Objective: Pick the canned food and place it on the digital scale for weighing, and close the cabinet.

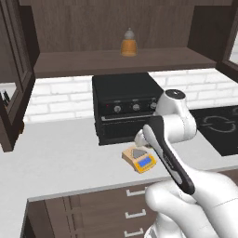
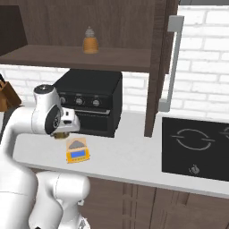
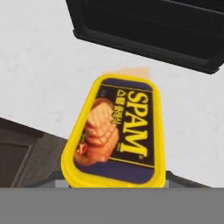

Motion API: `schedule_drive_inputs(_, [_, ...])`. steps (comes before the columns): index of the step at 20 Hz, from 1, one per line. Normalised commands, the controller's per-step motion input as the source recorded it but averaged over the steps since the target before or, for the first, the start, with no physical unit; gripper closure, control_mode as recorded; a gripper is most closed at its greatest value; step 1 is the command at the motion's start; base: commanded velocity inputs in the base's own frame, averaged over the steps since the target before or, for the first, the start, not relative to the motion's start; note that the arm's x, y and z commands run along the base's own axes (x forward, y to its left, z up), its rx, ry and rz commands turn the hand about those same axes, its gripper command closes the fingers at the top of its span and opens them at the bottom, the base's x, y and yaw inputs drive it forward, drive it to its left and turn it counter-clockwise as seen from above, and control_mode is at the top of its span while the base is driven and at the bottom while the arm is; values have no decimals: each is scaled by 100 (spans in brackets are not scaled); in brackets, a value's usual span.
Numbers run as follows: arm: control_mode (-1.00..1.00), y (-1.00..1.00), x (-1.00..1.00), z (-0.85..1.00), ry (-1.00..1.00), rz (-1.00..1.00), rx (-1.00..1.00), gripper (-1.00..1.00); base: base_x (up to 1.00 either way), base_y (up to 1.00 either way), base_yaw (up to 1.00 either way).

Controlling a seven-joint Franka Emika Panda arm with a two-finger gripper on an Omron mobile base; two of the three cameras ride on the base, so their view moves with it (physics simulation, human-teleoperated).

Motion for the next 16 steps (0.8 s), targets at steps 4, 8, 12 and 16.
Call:
schedule_drive_inputs(4, [-100, -5, 56, -59, 0, 26, 0, 100, 0, 0, 0])
schedule_drive_inputs(8, [-100, -1, 42, -51, 1, 14, 0, 100, 0, 0, 0])
schedule_drive_inputs(12, [-100, 0, 29, -47, 0, 14, 0, 100, 0, 0, 0])
schedule_drive_inputs(16, [-100, -30, 18, -16, -3, 23, 2, 100, 0, 0, 0])
